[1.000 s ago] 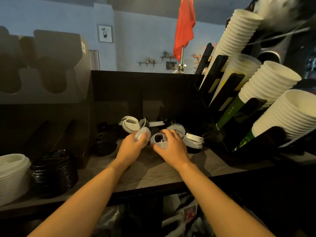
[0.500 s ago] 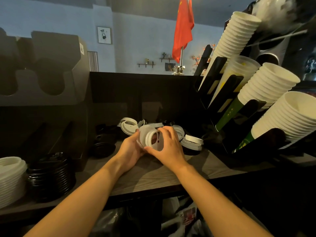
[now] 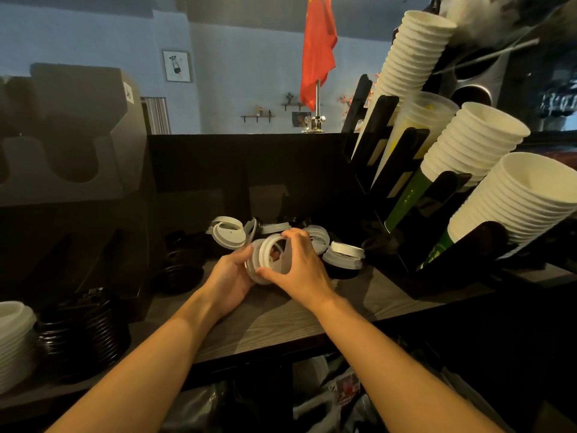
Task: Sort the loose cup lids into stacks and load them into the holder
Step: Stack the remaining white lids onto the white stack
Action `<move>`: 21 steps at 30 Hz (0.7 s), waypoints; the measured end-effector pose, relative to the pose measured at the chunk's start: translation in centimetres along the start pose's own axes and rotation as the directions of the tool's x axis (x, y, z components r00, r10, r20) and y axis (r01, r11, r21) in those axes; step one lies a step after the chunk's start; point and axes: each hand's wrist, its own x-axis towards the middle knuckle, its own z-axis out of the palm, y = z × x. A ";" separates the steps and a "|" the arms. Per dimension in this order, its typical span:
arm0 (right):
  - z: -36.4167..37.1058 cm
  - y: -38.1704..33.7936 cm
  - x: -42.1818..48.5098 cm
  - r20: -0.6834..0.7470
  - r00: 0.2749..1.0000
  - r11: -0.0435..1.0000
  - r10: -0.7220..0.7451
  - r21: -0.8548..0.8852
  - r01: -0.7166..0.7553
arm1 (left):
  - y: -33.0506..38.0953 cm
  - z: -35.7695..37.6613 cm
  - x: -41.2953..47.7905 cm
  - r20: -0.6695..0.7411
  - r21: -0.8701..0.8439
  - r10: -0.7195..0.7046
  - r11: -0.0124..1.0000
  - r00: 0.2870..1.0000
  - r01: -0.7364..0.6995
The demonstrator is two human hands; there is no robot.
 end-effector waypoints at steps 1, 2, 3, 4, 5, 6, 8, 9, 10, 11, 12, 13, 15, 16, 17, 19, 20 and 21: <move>-0.1 0.0 0.0 -0.015 1.000 1.000 0.026 0.011 -0.025 | -0.1 -0.2 0.1 -0.009 -0.010 -0.002 1.000 1.000 0.002; -0.3 0.0 -0.1 -0.024 0.997 0.997 0.067 0.034 -0.066 | -0.1 -0.4 0.2 -0.011 -0.024 -0.008 1.000 1.000 0.008; -0.5 -0.1 -0.1 -0.028 0.994 0.992 0.110 0.062 -0.108 | -0.1 -0.6 0.3 -0.003 -0.035 -0.016 0.999 1.000 0.016; -0.6 -0.1 -0.2 -0.028 0.989 0.986 0.145 0.089 -0.142 | -0.1 -0.6 0.4 0.009 -0.036 -0.028 0.999 1.000 0.028; -0.7 -0.1 -0.2 -0.027 0.986 0.980 0.166 0.115 -0.162 | -0.2 -0.5 0.4 0.022 -0.025 -0.042 0.999 0.999 0.043; -0.8 -0.1 -0.3 -0.029 0.983 0.974 0.180 0.144 -0.174 | -0.2 -0.4 0.4 0.040 -0.010 -0.056 0.998 0.998 0.056; -0.9 -0.1 -0.3 -0.029 0.977 0.961 0.211 0.191 -0.202 | -0.4 -0.2 0.4 0.090 0.034 -0.072 0.997 0.993 0.069; -0.9 -0.1 -0.2 -0.031 0.974 0.956 0.224 0.203 -0.214 | -0.6 -0.2 0.6 0.115 0.061 -0.075 0.996 0.991 0.068; -0.9 0.0 -0.1 -0.041 0.971 0.953 0.234 0.210 -0.220 | -0.7 -0.1 0.6 0.126 0.096 -0.076 0.993 0.989 0.064; -0.8 0.1 -0.1 -0.056 0.969 0.952 0.241 0.211 -0.224 | -0.8 0.0 0.6 0.126 0.129 -0.076 0.990 0.989 0.059; -0.8 0.1 0.0 -0.072 0.967 0.952 0.246 0.205 -0.227 | -0.9 0.2 0.5 0.124 0.157 -0.076 0.986 0.989 0.056; -0.8 0.2 0.1 -0.082 0.965 0.954 0.248 0.195 -0.229 | -0.8 0.3 0.4 0.127 0.170 -0.076 0.984 0.989 0.054; -0.8 0.2 0.0 -0.079 0.967 0.958 0.241 0.181 -0.224 | -0.7 0.7 0.0 0.150 0.162 -0.062 0.986 0.987 0.037; -0.9 0.2 0.0 -0.069 0.972 0.963 0.225 0.166 -0.211 | -0.7 0.9 -0.1 0.156 0.168 -0.048 0.986 0.987 0.021; -0.9 0.2 0.0 -0.056 0.978 0.971 0.201 0.141 -0.192 | -0.7 1.0 -0.2 0.156 0.185 -0.032 0.983 0.987 0.003; -0.8 0.1 0.0 -0.037 0.989 0.987 0.145 0.080 -0.142 | -0.8 1.0 -0.1 0.154 0.224 -0.022 0.975 0.988 -0.013; -0.8 0.1 0.0 -0.033 0.992 0.991 0.122 0.059 -0.120 | -0.9 1.0 -0.1 0.156 0.242 -0.026 0.970 0.987 -0.013; -0.8 0.1 0.0 -0.027 0.995 0.994 0.101 0.043 -0.100 | -1.0 1.1 -0.1 0.155 0.259 -0.027 0.966 0.988 -0.015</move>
